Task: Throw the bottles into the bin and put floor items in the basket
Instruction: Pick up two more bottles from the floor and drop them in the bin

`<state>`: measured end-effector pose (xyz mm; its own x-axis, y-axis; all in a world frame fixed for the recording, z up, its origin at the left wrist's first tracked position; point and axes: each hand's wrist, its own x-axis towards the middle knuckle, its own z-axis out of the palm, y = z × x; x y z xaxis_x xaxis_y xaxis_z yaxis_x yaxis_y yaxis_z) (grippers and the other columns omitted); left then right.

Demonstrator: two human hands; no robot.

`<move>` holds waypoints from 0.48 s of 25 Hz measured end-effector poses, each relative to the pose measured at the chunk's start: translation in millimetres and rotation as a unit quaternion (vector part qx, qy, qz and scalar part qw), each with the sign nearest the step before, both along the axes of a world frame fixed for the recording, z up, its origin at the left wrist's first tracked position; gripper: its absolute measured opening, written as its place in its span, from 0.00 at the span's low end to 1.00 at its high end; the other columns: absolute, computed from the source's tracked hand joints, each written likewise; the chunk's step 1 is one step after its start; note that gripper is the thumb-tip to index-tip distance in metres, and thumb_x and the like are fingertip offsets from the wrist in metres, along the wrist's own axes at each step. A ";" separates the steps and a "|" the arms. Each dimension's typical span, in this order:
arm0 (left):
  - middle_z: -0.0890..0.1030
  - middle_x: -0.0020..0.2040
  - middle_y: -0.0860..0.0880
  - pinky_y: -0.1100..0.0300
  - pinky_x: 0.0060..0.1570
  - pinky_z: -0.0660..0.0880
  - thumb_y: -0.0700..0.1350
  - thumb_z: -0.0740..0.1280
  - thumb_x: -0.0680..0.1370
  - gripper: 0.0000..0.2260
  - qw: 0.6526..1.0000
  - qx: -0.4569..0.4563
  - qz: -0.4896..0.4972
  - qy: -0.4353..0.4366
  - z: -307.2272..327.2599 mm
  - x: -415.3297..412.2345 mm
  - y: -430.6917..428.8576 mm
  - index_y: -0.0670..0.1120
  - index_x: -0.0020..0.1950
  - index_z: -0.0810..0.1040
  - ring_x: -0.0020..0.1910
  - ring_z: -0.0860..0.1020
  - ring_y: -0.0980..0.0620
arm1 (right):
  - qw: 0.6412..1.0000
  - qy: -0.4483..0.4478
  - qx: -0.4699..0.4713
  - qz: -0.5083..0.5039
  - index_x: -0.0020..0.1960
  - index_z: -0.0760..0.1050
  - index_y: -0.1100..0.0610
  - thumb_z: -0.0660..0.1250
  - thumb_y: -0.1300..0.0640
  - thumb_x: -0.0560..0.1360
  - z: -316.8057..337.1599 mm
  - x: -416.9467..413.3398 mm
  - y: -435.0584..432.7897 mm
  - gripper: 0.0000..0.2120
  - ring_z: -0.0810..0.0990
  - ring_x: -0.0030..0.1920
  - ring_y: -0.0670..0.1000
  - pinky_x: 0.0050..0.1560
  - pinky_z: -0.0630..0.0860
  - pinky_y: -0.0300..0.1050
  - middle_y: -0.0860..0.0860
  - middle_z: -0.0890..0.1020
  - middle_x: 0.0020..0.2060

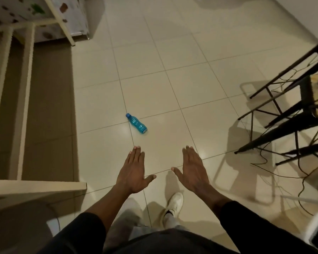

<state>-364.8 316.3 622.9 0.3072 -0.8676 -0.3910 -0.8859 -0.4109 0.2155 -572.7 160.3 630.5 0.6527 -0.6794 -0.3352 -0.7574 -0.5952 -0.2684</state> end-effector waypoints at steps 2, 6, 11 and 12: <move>0.40 0.86 0.39 0.46 0.85 0.41 0.73 0.55 0.80 0.50 0.999 0.007 0.035 -0.001 2.7 -3.6 -20.3 0.39 0.86 0.45 0.86 0.38 0.42 | 1.000 0.000 -0.001 0.008 0.84 0.46 0.60 0.55 0.33 0.81 -3.1 6.5 -32.9 0.44 0.46 0.84 0.56 0.83 0.50 0.52 0.58 0.49 0.83; 0.41 0.86 0.38 0.47 0.84 0.39 0.74 0.54 0.79 0.50 0.997 0.052 0.063 -0.014 -3.5 10.2 -42.2 0.39 0.86 0.44 0.86 0.39 0.40 | 0.999 0.007 0.014 0.034 0.84 0.45 0.60 0.54 0.33 0.81 -12.0 32.9 -79.2 0.44 0.45 0.84 0.55 0.83 0.49 0.52 0.57 0.48 0.84; 0.41 0.86 0.38 0.46 0.84 0.40 0.76 0.53 0.78 0.52 0.991 0.078 0.112 -0.001 -31.6 39.3 -71.9 0.40 0.86 0.43 0.86 0.39 0.39 | 0.997 0.024 0.037 0.069 0.84 0.44 0.59 0.54 0.34 0.82 -27.1 80.7 -118.2 0.43 0.45 0.84 0.55 0.83 0.50 0.52 0.56 0.47 0.84; 0.42 0.86 0.38 0.46 0.83 0.39 0.76 0.53 0.78 0.51 0.990 0.072 0.123 0.005 -37.2 45.8 -79.6 0.40 0.86 0.43 0.86 0.40 0.39 | 0.996 0.030 0.038 0.080 0.84 0.43 0.58 0.54 0.34 0.82 -30.3 90.0 -126.0 0.43 0.45 0.84 0.55 0.83 0.50 0.52 0.56 0.47 0.84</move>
<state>-319.1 236.7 585.7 0.4968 -0.7029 -0.5090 -0.7537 -0.6402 0.1485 -482.7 34.3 600.2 0.7282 -0.5390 -0.4233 -0.6700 -0.6898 -0.2744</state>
